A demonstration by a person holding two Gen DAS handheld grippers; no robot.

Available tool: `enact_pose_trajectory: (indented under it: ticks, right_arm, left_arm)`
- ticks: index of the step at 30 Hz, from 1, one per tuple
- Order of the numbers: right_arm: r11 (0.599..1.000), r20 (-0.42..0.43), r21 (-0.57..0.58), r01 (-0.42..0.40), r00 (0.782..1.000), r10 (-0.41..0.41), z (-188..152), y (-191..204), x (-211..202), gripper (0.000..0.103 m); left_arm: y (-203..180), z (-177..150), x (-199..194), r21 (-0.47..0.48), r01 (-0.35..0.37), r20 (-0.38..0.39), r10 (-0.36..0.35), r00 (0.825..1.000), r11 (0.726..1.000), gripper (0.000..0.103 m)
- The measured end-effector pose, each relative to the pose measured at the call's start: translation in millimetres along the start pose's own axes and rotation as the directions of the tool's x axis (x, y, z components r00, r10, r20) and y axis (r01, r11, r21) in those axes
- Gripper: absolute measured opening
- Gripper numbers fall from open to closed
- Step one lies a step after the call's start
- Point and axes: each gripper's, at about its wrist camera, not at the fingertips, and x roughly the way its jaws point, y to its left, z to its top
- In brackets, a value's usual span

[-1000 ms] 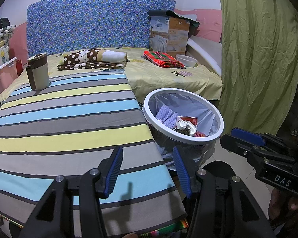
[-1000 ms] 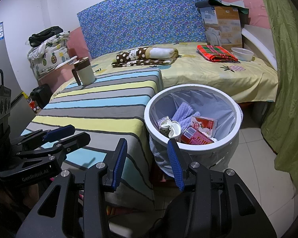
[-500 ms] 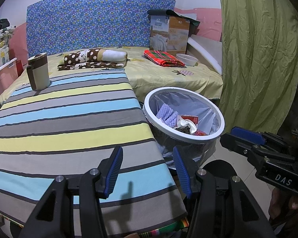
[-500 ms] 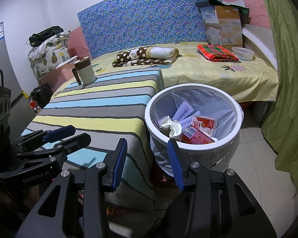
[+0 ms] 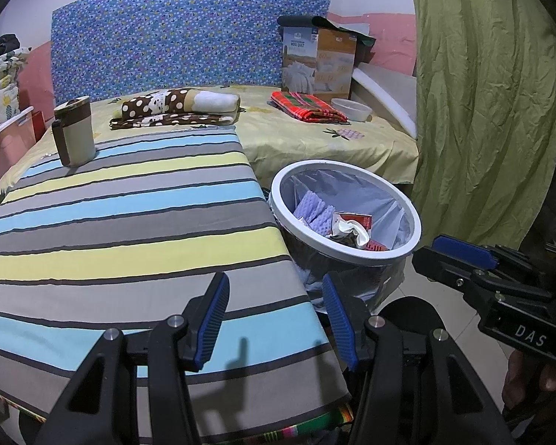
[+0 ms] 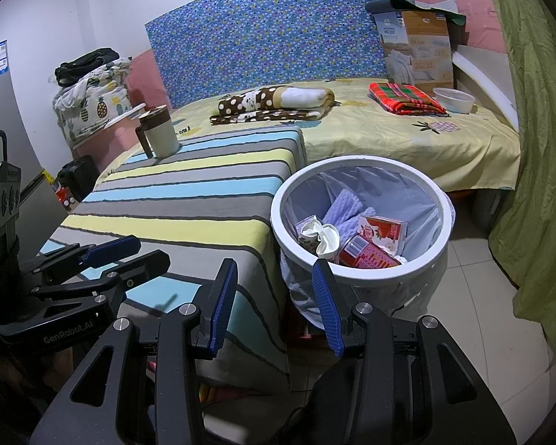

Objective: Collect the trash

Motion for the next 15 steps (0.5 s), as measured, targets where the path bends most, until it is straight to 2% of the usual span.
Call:
enact_pose_trajectory:
  ticks: [15]
  right_arm:
    - [1.0, -0.001, -0.001, -0.001, 1.0, 0.001, -0.5, 1.2, 0.5, 0.044]
  left_arm:
    - [-0.9, -0.5, 0.5, 0.003, 0.005, -0.006, -0.005, 1.0, 1.0, 0.054]
